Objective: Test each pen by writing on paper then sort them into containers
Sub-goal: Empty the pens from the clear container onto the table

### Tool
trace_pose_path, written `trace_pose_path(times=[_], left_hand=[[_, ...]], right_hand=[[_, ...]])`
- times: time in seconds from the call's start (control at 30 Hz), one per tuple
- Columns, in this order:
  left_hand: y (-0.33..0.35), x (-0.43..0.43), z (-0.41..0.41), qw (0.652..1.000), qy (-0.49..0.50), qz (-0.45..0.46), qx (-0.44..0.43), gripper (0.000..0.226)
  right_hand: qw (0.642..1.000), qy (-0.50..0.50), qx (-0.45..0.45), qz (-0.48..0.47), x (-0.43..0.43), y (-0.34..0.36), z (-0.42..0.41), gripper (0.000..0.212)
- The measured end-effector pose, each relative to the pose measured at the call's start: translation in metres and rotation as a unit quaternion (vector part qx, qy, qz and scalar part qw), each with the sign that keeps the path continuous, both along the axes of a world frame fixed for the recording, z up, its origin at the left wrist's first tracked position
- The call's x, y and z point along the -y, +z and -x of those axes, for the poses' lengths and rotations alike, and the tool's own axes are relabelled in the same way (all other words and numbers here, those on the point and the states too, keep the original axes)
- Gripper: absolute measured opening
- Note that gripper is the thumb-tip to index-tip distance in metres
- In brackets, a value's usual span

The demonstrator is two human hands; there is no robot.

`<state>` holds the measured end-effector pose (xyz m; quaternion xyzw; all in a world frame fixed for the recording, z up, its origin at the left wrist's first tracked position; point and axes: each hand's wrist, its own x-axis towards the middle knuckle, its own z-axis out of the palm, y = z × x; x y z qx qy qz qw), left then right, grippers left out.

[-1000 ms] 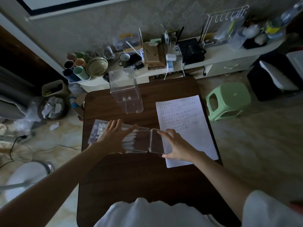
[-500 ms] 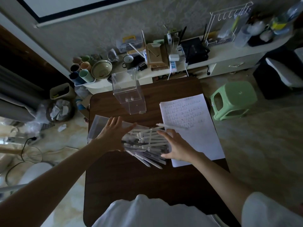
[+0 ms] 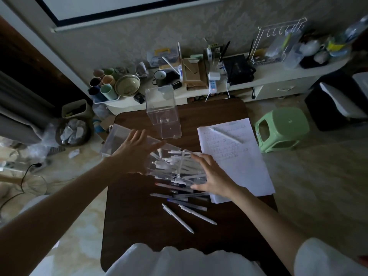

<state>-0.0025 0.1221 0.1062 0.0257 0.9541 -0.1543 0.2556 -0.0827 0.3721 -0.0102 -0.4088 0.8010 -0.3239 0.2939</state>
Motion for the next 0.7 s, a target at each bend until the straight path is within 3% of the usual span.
trace_pose_path(times=[0.2,0.4,0.47,0.57,0.7], left_hand=[[0.017,0.008,0.003,0.999,-0.025,0.000,-0.031,0.108],[0.004,0.031,-0.007,0.980,-0.026,-0.129,-0.151,0.125],[0.007,0.030,-0.008,0.966,0.034,-0.204,-0.158,0.122],[0.010,0.032,-0.008,0.917,0.155,-0.354,-0.094,0.114],[-0.001,0.036,-0.013,0.829,0.221,-0.502,-0.111,0.104]], right_hand=[[1.000,-0.014,-0.003,0.014,0.006,0.015,-0.004,0.098],[0.998,-0.037,0.026,0.047,0.006,0.039,0.000,0.095],[0.996,-0.044,0.052,0.056,0.008,0.053,0.003,0.095],[0.988,-0.061,0.109,0.091,0.015,0.077,0.005,0.090],[0.980,-0.081,0.129,0.126,0.031,0.100,0.007,0.086]])
